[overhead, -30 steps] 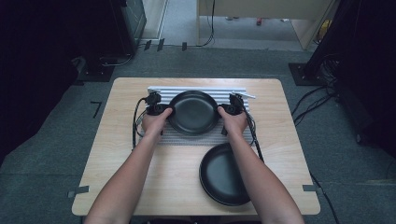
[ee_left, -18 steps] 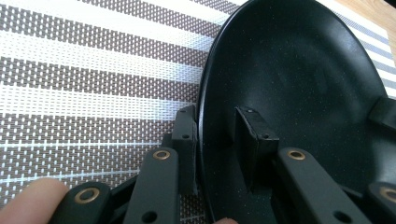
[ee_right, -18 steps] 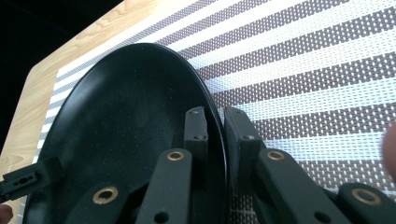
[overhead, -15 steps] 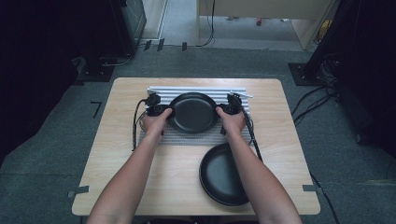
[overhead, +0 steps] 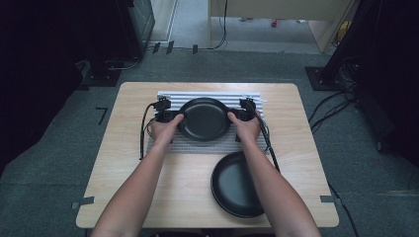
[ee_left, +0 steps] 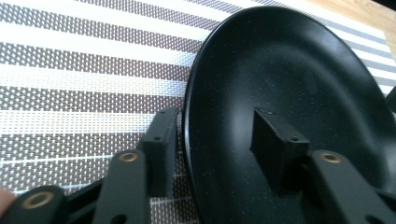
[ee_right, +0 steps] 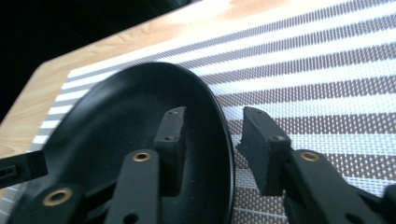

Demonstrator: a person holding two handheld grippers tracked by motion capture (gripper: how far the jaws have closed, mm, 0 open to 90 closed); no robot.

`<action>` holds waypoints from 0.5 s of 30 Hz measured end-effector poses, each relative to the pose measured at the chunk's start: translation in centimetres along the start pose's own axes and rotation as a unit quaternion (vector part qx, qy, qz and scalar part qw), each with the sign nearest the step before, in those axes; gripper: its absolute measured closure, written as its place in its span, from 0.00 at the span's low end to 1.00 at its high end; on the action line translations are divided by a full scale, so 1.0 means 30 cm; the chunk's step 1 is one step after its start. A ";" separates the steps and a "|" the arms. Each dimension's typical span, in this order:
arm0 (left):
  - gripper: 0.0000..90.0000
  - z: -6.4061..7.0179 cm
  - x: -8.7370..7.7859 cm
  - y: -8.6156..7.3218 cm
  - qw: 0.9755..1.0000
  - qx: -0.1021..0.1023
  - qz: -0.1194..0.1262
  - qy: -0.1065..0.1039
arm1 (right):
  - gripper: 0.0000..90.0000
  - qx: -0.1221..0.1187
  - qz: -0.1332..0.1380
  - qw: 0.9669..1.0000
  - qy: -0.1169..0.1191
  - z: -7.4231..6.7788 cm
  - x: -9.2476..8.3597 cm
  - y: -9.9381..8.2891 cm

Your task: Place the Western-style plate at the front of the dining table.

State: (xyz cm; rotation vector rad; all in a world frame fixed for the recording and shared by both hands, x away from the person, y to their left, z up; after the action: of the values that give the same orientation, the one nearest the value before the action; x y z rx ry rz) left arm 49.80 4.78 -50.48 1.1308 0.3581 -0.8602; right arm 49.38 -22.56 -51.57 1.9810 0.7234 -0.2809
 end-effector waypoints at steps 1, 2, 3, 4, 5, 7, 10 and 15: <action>0.51 0.002 -0.009 0.000 1.000 0.004 0.003 -0.001 | 0.63 -0.002 0.002 1.000 0.001 -0.002 -0.006 0.005; 0.47 0.005 -0.026 0.001 1.000 0.002 0.009 -0.009 | 0.61 -0.012 0.010 1.000 0.001 -0.011 -0.028 0.018; 0.44 0.005 -0.034 0.002 1.000 0.002 0.011 -0.011 | 0.62 -0.017 0.012 1.000 0.000 -0.011 -0.035 0.022; 0.41 0.005 -0.034 0.002 1.000 0.002 0.011 -0.011 | 0.62 -0.017 0.012 1.000 0.000 -0.011 -0.035 0.022; 0.41 0.006 -0.045 0.003 1.000 0.001 0.017 -0.014 | 0.61 -0.017 0.009 1.000 0.005 -0.014 -0.044 0.027; 0.34 0.007 -0.061 0.003 1.000 0.000 0.024 -0.018 | 0.55 -0.007 -0.004 1.000 0.019 -0.017 -0.060 0.032; 0.18 0.016 -0.087 0.005 0.999 0.015 0.033 -0.014 | 0.45 -0.037 -0.005 0.999 0.036 -0.026 -0.087 0.038; 0.10 0.029 -0.153 0.015 0.998 0.042 0.054 0.005 | 0.36 -0.067 -0.018 0.997 0.042 -0.031 -0.143 0.044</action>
State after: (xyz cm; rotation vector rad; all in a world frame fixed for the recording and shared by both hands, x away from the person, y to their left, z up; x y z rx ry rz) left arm 47.06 5.97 -46.87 1.2221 0.2684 -0.7809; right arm 46.66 -23.83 -48.09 1.8637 0.8108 -0.1673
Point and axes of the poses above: each handheld gripper's, and its own axes: x roughly forward along the jaws, y roughly out of its top, z roughly to its right, the point moved 3 cm from there along x, roughly forward along the jaws, and after that the axes turned 8 degrees about z, right-handed, at the moved point
